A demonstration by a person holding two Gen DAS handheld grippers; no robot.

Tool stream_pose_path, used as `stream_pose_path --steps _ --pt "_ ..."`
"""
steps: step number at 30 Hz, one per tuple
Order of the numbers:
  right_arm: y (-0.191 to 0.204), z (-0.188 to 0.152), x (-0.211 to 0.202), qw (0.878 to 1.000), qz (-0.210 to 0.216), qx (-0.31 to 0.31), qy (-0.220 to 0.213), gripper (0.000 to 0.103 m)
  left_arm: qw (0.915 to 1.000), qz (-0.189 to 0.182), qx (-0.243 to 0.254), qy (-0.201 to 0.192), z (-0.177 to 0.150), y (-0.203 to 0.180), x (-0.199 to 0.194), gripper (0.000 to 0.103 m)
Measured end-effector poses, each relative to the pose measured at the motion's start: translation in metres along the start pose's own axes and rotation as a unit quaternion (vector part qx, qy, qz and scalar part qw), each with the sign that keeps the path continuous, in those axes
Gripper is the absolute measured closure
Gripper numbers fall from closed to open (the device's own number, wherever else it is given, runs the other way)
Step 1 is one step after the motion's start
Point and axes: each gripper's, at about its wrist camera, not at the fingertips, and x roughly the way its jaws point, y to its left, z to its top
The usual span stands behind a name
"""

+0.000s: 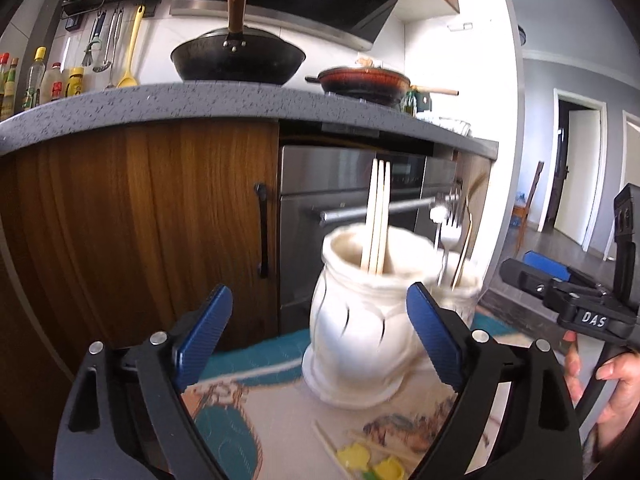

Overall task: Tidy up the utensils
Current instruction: 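Move both open tools back down to the utensils on the placemat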

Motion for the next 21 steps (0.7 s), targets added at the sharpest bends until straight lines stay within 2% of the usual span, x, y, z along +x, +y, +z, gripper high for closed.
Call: stream_pose_path --steps 12,21 --pt "0.005 -0.036 -0.021 0.999 0.012 -0.002 0.047 0.009 0.9973 0.022 0.000 0.070 -0.046 -0.006 -0.024 0.012" --pt "0.030 -0.059 -0.031 0.993 0.055 -0.035 0.099 0.009 0.9929 0.043 0.010 0.111 -0.070 -0.008 -0.037 0.011"
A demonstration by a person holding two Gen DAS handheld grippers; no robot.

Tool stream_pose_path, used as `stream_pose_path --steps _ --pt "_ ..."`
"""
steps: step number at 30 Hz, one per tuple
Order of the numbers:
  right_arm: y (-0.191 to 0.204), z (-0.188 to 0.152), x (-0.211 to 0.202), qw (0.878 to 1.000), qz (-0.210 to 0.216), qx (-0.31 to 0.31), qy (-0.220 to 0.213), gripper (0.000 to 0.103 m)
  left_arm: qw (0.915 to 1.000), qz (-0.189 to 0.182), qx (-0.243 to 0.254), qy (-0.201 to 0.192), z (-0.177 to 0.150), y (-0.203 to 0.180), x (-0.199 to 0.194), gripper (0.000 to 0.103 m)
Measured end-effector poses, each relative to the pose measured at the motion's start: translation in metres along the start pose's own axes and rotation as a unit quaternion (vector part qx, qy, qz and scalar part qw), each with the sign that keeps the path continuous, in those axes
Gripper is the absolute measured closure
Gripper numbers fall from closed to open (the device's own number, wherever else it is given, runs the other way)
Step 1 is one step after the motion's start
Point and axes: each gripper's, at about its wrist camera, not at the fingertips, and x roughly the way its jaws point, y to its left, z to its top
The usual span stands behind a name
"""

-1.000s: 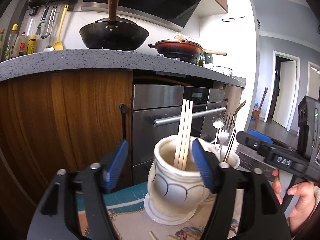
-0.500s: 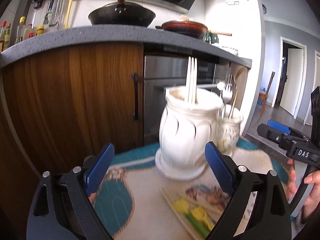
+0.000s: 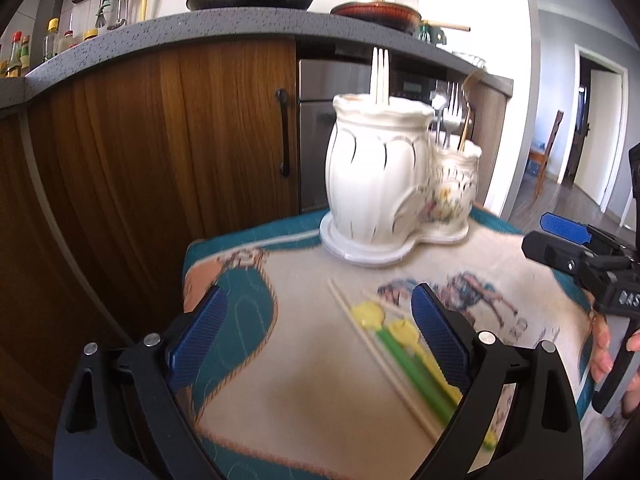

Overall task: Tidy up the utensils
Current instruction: 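Move both open tools back down to the utensils on the placemat, then grasp a yellow plastic spatula with the right tool while the left tool grasps a chopstick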

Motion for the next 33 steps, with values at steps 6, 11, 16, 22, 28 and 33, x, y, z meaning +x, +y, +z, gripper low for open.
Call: stream_pose_path --steps 6,11,16,22,28,33 --pt "0.031 -0.015 -0.004 0.998 0.039 -0.036 0.041 0.009 0.9999 0.005 -0.012 0.005 -0.008 0.008 -0.010 0.011" --pt "0.053 -0.028 -0.002 0.994 0.062 -0.053 0.074 0.013 0.9997 0.001 -0.022 0.008 -0.010 0.014 -0.009 0.011" --pt "0.068 -0.037 0.011 0.990 0.055 -0.071 0.107 0.043 0.9993 -0.009 -0.034 0.009 -0.009 0.019 -0.007 0.011" --pt "0.076 -0.041 0.028 0.985 0.070 -0.064 0.143 0.065 0.9994 -0.013 -0.031 0.011 -0.010 0.017 -0.007 0.011" --pt "0.077 -0.043 0.040 0.983 0.063 -0.064 0.162 0.086 0.9989 -0.023 -0.040 0.013 -0.010 0.020 -0.005 0.011" --pt "0.075 -0.040 0.046 0.982 0.055 -0.058 0.169 0.087 0.9988 -0.026 -0.038 0.018 -0.009 0.019 -0.003 0.011"
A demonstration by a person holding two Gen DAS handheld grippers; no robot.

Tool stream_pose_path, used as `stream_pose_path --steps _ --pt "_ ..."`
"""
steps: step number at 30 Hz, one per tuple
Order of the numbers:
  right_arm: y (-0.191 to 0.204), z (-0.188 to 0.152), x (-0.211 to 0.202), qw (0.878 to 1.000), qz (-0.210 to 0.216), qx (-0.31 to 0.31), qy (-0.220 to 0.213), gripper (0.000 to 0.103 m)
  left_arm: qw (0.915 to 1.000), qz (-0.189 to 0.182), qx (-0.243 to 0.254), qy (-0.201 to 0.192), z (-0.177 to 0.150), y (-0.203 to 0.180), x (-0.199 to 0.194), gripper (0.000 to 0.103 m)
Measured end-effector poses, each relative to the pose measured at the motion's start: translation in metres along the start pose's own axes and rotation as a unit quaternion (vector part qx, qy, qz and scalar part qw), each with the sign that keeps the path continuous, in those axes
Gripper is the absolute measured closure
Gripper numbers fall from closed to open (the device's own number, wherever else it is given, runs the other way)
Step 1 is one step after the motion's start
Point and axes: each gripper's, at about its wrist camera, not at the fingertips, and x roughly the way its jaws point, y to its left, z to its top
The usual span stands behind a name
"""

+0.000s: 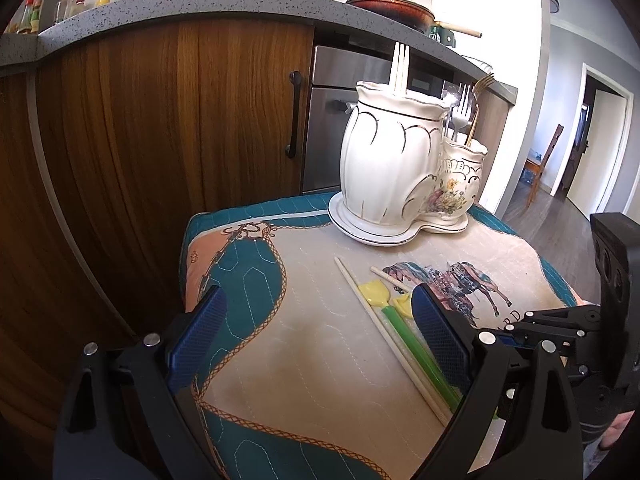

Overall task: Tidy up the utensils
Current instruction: 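Grasp a yellow plastic spatula with the right tool while the left tool grasps a chopstick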

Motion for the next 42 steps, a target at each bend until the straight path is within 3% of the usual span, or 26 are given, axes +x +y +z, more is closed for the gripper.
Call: stream_pose_path --steps 6,8,15,18,20,22,28,31,37,42 --pt "0.002 0.008 0.011 1.000 -0.017 -0.013 0.010 0.086 1.0000 -0.001 0.008 -0.002 -0.001 -0.003 -0.001 0.011" --pt "0.001 0.009 0.010 1.000 -0.015 -0.011 0.008 0.092 1.0000 0.000 0.009 -0.001 -0.001 -0.003 -0.001 0.011" --pt "-0.021 0.008 -0.020 0.999 0.007 0.018 -0.040 0.092 0.9991 0.002 0.030 0.030 0.000 -0.011 0.002 0.012" --pt "-0.031 0.009 -0.033 0.998 0.016 0.030 -0.057 0.092 0.9959 -0.004 0.047 0.076 -0.002 -0.022 0.011 0.021" --pt "-0.036 0.007 -0.037 0.997 0.020 0.035 -0.061 0.092 0.9916 0.000 0.069 0.109 -0.005 -0.033 0.018 0.037" --pt "-0.038 0.008 -0.038 0.997 0.024 0.037 -0.063 0.092 0.9875 0.005 0.084 0.133 -0.006 -0.040 0.024 0.045" --pt "-0.042 0.006 -0.051 0.996 0.033 0.038 -0.075 0.092 0.9821 -0.004 0.060 0.179 -0.007 -0.043 0.043 0.068" --pt "-0.048 0.008 -0.054 0.995 0.038 0.040 -0.080 0.092 0.9803 -0.001 0.057 0.189 -0.006 -0.044 0.051 0.074" --pt "-0.053 0.007 -0.063 0.994 0.041 0.043 -0.089 0.092 0.9779 0.015 0.059 0.200 -0.005 -0.046 0.062 0.076" --pt "-0.055 0.005 -0.068 0.993 0.046 0.044 -0.096 0.092 0.9746 0.021 0.067 0.213 0.002 -0.042 0.068 0.092"
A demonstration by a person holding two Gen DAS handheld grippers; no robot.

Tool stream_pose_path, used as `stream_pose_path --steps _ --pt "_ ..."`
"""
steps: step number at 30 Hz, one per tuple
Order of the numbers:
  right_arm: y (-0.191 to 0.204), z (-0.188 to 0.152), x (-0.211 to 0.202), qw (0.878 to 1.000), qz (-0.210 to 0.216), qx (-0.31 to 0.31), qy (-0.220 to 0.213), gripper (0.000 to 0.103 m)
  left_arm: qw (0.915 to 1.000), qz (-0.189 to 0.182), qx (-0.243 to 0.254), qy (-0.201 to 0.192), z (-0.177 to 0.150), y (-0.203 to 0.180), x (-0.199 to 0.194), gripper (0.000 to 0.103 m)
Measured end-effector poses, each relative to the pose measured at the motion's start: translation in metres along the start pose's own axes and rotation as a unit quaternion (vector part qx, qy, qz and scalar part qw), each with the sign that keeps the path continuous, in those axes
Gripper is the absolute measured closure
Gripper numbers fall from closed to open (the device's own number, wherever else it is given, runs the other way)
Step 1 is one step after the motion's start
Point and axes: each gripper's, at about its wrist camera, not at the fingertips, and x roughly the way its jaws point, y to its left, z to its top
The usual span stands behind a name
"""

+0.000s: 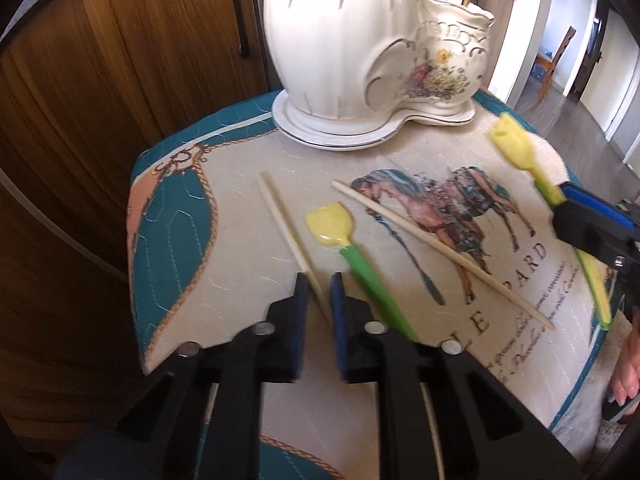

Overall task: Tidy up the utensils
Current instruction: 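Grasp a yellow plastic spatula with the right tool while the left tool grasps a chopstick, then lift the chopstick with the left tool while the right tool carries the yellow spatula to the holder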

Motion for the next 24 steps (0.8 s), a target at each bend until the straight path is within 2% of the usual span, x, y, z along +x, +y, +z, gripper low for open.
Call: stream_pose_path --steps 4,11,16,18,21,24 --pt "0.002 0.000 -0.004 1.000 0.001 0.000 -0.008 0.092 1.0000 0.000 -0.005 0.001 -0.002 0.006 -0.003 0.099" --pt "0.004 0.001 -0.005 1.000 0.002 0.001 -0.018 0.092 0.9994 -0.003 -0.024 -0.026 -0.011 0.023 -0.016 0.099" --pt "0.002 0.008 -0.015 0.999 0.000 0.004 -0.050 0.092 0.9941 -0.023 -0.052 -0.093 -0.016 0.043 -0.052 0.099" --pt "-0.001 0.015 -0.021 0.998 -0.003 0.008 -0.070 0.092 0.9862 -0.047 -0.062 -0.146 -0.016 0.051 -0.072 0.099" --pt "-0.007 0.031 -0.029 0.995 -0.004 0.020 -0.101 0.092 0.9745 -0.066 -0.078 -0.200 -0.011 0.058 -0.090 0.099" --pt "-0.014 0.053 -0.033 0.991 -0.013 0.027 -0.128 0.092 0.9681 -0.071 -0.079 -0.227 -0.003 0.059 -0.097 0.099"
